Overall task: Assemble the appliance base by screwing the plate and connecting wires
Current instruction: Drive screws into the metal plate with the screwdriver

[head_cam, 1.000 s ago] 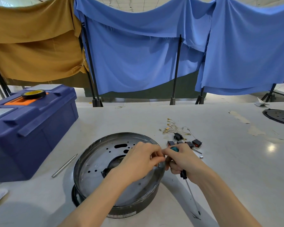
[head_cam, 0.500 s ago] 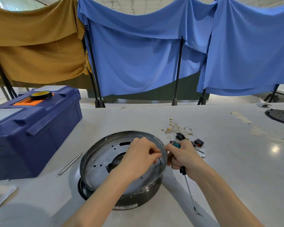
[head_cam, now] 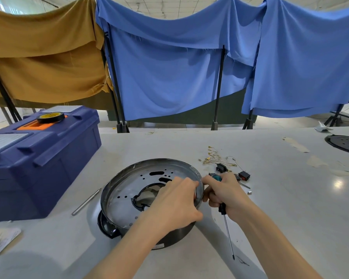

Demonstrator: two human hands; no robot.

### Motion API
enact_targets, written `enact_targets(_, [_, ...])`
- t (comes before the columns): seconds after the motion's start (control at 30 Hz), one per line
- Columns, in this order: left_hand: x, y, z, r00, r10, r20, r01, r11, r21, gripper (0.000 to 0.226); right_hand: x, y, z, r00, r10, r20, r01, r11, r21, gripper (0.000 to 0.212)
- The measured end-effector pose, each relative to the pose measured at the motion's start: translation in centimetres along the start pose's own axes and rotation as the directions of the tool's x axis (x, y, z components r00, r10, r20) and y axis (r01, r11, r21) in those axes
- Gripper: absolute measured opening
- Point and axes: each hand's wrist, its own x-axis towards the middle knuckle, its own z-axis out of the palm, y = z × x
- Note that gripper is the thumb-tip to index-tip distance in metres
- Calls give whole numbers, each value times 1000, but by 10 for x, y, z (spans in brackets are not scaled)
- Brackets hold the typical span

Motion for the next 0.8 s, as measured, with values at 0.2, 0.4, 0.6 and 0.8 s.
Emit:
enact_targets(0.2, [1,-4,-1,1000,1,-16,-3,989,-147,65,5,1,-11,984,147,96,-155,985,73,22])
enact_targets(0.4, [2,-2,-1,999,-17,-36,10,984,-178,69,7,9,-16,925,359,121,-337,926,-170,23])
enact_targets(0.6, [5,-5,-6,998,-19,-57,7,980,-201,64,10,16,-11,865,438,246,-453,892,4,17])
enact_targets(0.8, [7,-15,-22,991,-62,-121,14,932,-363,67,13,18,-14,793,451,410,-560,804,199,24])
